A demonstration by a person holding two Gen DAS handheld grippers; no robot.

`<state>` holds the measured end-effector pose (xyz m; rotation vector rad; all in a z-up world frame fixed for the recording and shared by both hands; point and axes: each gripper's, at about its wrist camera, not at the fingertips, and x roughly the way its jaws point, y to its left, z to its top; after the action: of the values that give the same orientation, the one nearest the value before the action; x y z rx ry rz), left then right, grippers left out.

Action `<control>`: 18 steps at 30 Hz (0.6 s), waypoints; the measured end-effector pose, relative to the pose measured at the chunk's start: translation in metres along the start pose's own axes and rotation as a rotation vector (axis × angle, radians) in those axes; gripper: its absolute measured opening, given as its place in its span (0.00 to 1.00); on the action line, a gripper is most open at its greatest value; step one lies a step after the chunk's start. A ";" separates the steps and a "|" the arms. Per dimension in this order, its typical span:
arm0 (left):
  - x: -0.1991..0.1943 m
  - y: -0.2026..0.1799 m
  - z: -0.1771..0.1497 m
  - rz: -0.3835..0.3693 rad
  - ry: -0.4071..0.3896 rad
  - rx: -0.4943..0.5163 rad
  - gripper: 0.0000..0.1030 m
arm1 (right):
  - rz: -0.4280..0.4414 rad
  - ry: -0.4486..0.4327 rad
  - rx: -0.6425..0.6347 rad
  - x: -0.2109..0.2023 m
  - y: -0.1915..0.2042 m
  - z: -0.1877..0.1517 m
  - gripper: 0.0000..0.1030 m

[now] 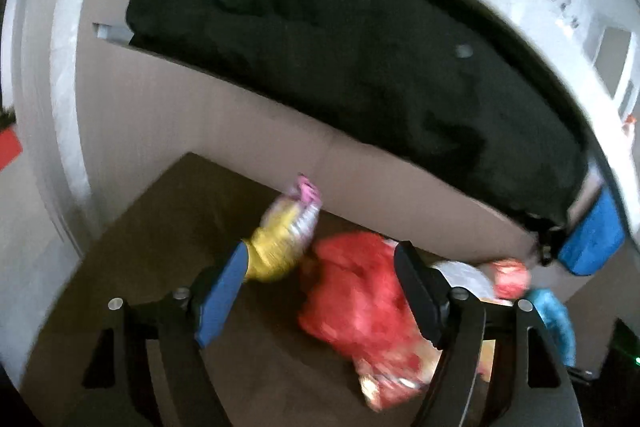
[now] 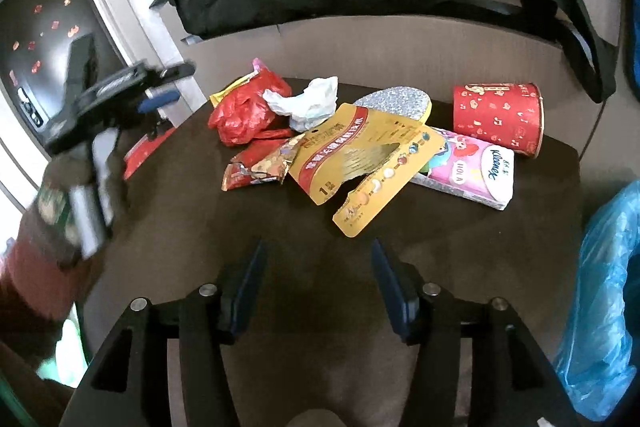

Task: Collect trash
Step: 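Return both tools to the trash pile while the left gripper grasps the yellow-pink chip bag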

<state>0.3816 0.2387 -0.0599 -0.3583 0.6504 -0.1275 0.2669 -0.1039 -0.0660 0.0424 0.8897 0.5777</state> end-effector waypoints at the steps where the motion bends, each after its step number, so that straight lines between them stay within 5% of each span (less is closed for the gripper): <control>1: 0.012 0.004 0.004 0.018 0.017 0.014 0.72 | 0.000 0.003 -0.002 0.001 0.000 0.000 0.50; 6: 0.073 0.018 0.014 0.053 0.139 0.055 0.72 | -0.007 0.016 0.010 0.007 -0.007 0.001 0.50; 8: 0.093 0.021 0.015 0.064 0.188 0.034 0.56 | -0.017 0.024 0.011 0.010 -0.009 0.002 0.50; 9: 0.099 0.024 0.016 0.071 0.205 0.023 0.30 | -0.024 0.028 0.009 0.012 -0.010 0.003 0.50; 10: 0.103 0.025 0.017 0.083 0.216 0.007 0.16 | -0.029 0.031 0.006 0.012 -0.010 0.004 0.50; 18: 0.036 0.010 0.007 0.001 0.105 0.056 0.15 | -0.075 -0.003 -0.073 0.011 -0.008 0.027 0.51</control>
<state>0.4147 0.2422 -0.0788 -0.2986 0.7495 -0.1637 0.2963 -0.0999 -0.0592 -0.0555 0.8627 0.5391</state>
